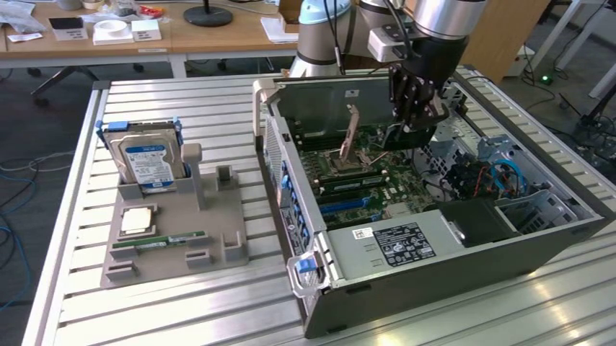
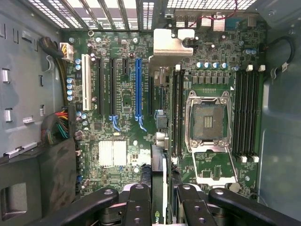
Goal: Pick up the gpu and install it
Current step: 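Insert the gpu into the slot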
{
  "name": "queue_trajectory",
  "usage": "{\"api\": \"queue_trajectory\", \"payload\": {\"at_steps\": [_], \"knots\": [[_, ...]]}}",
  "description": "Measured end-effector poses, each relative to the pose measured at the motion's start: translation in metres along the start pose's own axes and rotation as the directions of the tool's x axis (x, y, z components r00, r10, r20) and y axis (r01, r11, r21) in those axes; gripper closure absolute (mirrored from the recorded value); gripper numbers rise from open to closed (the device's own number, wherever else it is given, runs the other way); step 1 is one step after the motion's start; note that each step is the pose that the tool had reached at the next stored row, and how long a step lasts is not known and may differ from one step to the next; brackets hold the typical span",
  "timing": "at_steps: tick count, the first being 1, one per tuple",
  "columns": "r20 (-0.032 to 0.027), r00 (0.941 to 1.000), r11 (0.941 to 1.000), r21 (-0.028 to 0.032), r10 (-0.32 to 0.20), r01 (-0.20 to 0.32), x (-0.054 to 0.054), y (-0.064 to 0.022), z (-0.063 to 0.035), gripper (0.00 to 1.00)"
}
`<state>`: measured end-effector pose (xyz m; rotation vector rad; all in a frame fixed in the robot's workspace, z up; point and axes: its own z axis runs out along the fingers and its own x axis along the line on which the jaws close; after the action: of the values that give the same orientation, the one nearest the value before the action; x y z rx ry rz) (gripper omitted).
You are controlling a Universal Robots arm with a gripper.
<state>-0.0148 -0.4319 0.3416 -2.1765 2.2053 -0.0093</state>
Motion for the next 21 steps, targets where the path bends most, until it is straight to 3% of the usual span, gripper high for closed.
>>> {"api": "queue_trajectory", "payload": {"at_steps": [21], "knots": [[-0.0001,1.0000,1.0000,0.0000,0.000,0.000,0.001,0.0009,0.0212,0.74]]}}
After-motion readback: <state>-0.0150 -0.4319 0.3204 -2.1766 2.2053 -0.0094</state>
